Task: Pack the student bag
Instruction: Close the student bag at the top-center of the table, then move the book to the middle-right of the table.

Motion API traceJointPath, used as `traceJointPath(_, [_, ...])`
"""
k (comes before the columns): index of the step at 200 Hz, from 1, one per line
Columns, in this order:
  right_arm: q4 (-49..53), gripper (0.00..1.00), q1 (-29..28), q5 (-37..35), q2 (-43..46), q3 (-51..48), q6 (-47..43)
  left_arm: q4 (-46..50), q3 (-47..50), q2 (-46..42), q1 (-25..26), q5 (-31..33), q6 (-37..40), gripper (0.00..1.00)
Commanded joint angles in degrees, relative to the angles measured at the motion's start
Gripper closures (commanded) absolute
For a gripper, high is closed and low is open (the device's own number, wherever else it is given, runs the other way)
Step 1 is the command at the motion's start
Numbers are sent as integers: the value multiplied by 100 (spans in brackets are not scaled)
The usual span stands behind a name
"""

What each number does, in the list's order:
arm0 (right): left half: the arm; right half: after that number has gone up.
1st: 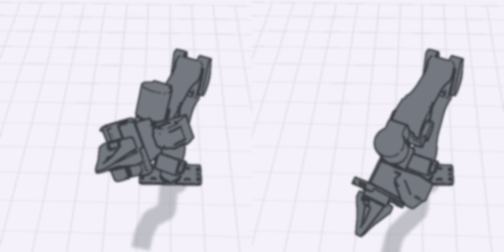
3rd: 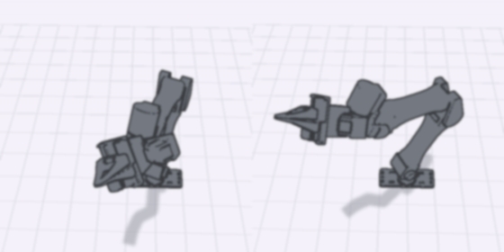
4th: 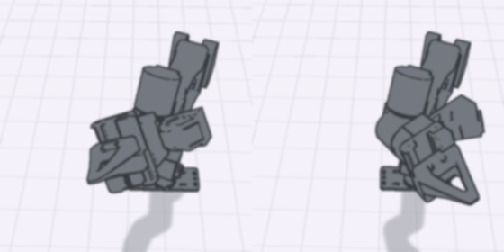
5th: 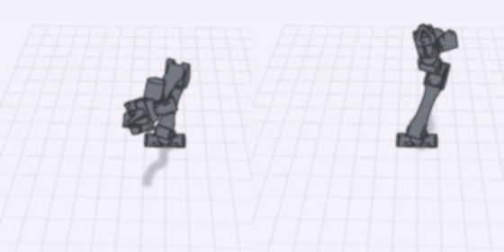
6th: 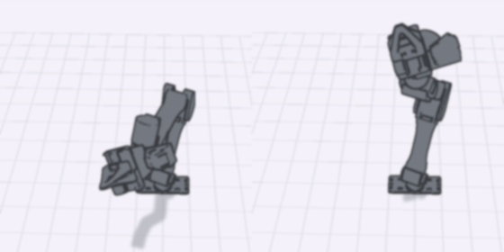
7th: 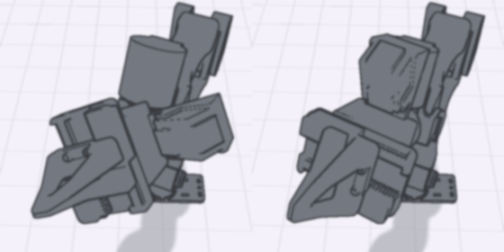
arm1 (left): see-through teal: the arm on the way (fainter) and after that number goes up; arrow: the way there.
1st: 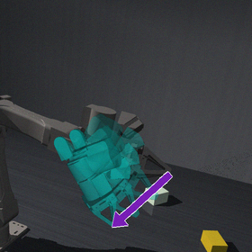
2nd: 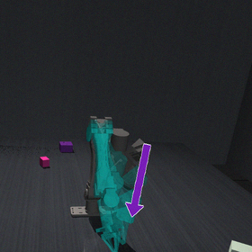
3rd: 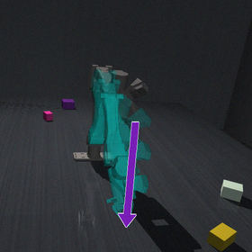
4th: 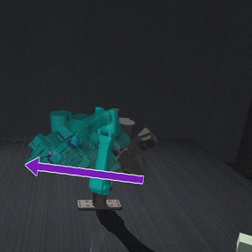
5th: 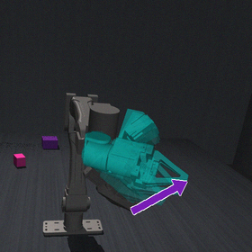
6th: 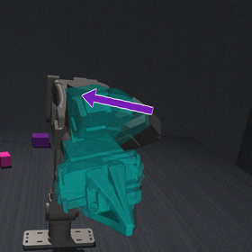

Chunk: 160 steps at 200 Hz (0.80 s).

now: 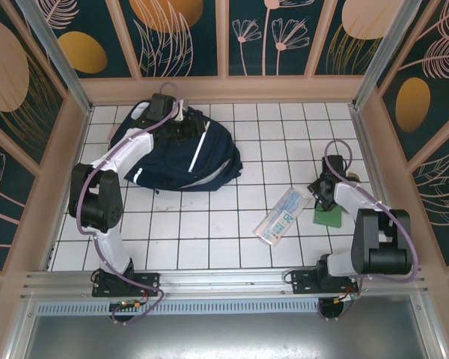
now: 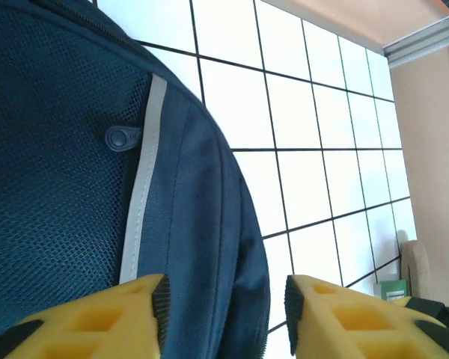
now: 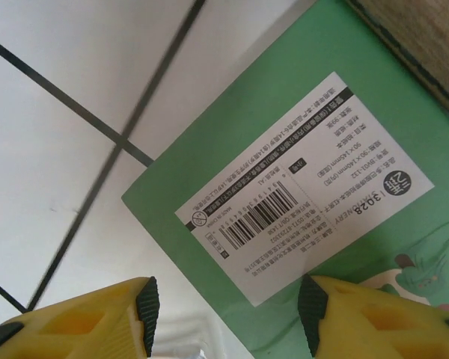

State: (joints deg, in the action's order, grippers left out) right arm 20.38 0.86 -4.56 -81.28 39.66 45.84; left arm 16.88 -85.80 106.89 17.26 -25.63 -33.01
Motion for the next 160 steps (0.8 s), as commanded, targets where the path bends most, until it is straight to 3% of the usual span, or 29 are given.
traceJointPath(1, [-282, 44, 3, 512, -658, 167, -322, 128, 8, -103, -20, 67, 187, 51])
traceJointPath(97, [-374, 45, -1605, 1653, -2601, 2576, -1339, 106, -22, -97, 40, -55, 199, 50])
traceJointPath(125, [-193, 44, -1805, 1581, -2593, 2975, -1424, 83, -176, 86, 218, -81, 172, 50])
traceJointPath(160, [-151, 42, -1775, 1399, -1997, 2706, -1159, 2, -614, 526, 594, -102, 84, 50])
